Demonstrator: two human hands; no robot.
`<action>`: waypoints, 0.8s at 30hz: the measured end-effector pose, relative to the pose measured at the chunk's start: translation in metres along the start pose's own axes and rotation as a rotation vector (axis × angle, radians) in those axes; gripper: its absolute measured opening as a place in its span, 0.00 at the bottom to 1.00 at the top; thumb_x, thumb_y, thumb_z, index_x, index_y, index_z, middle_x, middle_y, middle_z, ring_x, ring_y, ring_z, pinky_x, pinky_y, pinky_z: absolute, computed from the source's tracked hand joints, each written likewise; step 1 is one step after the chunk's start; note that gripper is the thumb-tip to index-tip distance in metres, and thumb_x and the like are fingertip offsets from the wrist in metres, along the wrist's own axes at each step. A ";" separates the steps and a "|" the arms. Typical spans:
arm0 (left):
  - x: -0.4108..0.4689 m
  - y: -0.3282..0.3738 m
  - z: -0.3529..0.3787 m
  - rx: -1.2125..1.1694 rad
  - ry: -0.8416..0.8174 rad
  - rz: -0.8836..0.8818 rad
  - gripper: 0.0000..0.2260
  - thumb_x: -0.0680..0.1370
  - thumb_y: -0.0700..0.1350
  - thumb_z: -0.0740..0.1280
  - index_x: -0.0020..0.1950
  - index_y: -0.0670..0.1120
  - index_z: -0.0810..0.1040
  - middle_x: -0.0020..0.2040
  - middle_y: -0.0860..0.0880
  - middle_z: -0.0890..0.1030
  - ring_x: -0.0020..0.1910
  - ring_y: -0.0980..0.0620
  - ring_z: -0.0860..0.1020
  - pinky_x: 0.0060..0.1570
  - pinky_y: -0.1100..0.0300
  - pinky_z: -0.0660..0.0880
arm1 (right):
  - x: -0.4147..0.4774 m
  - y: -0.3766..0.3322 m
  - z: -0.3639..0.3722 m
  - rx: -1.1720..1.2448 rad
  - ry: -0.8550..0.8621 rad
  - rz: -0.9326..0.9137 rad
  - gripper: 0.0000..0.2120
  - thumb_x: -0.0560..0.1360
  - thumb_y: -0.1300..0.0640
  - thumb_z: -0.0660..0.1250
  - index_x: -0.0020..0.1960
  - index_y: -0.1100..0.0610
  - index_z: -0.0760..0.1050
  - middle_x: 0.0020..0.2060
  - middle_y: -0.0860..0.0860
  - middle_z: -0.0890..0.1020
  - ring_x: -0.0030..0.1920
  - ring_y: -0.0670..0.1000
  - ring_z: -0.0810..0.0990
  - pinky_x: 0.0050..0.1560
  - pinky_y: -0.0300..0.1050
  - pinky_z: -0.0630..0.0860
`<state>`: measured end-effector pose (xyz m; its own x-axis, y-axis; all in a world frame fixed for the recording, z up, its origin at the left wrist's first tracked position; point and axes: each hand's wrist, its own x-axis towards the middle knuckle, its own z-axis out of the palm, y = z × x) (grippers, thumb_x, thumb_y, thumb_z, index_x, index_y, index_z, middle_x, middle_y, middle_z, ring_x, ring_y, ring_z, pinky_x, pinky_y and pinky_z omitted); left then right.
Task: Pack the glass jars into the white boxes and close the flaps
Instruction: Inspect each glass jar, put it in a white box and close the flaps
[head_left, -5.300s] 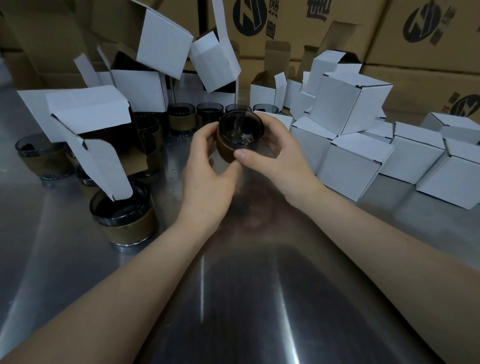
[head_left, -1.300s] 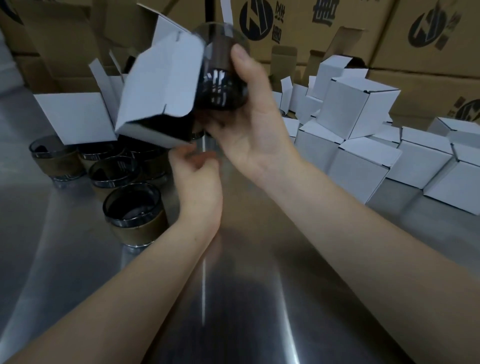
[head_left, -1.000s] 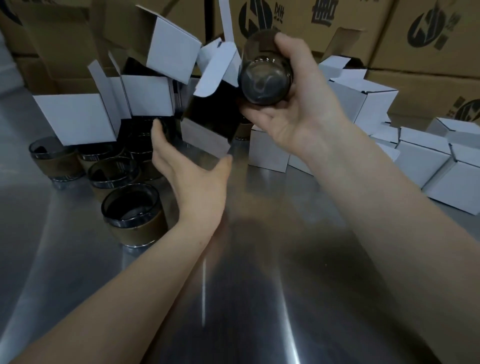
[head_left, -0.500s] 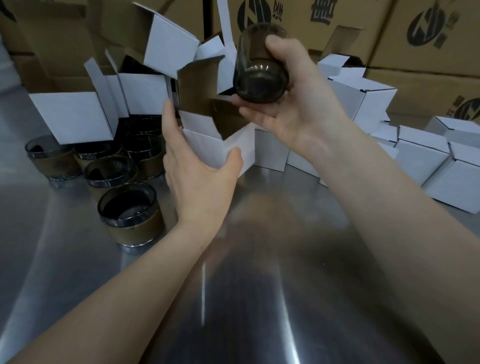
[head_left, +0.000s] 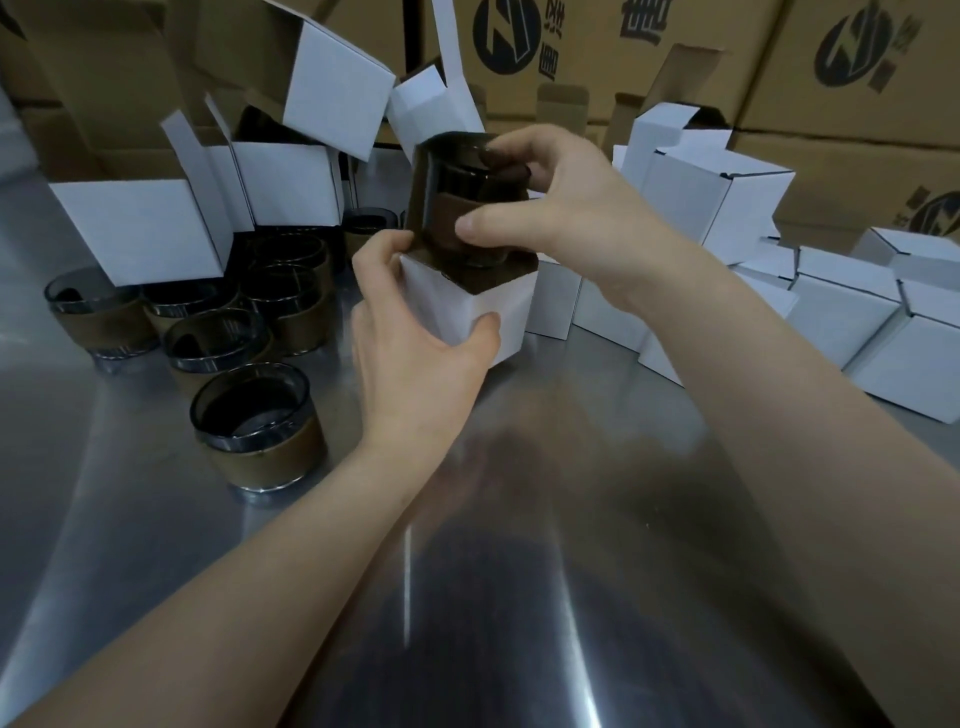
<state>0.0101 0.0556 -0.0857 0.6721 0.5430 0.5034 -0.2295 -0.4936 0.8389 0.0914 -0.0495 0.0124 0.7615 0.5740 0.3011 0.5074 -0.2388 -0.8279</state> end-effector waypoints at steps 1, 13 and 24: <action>0.000 -0.001 0.001 -0.007 -0.007 0.000 0.32 0.70 0.45 0.75 0.67 0.54 0.61 0.63 0.53 0.74 0.63 0.54 0.72 0.61 0.59 0.71 | 0.001 0.001 -0.001 -0.043 0.002 0.006 0.26 0.68 0.54 0.77 0.61 0.50 0.68 0.52 0.43 0.77 0.50 0.42 0.79 0.39 0.28 0.77; 0.000 -0.006 0.005 0.010 -0.002 0.031 0.31 0.68 0.46 0.77 0.60 0.56 0.59 0.61 0.51 0.73 0.61 0.53 0.73 0.57 0.63 0.72 | 0.006 0.010 0.004 -0.649 0.062 -0.048 0.35 0.61 0.41 0.78 0.63 0.50 0.73 0.57 0.49 0.75 0.58 0.51 0.72 0.51 0.42 0.72; -0.002 -0.010 0.008 0.156 -0.072 0.096 0.34 0.67 0.49 0.78 0.66 0.54 0.63 0.65 0.51 0.69 0.65 0.51 0.69 0.58 0.59 0.68 | -0.004 -0.001 0.005 -0.955 -0.061 -0.010 0.19 0.65 0.49 0.74 0.54 0.53 0.77 0.42 0.51 0.66 0.52 0.55 0.69 0.34 0.42 0.62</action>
<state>0.0164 0.0539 -0.0967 0.7026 0.4409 0.5585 -0.1868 -0.6431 0.7427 0.0860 -0.0473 0.0101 0.7464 0.6133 0.2586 0.6495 -0.7560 -0.0816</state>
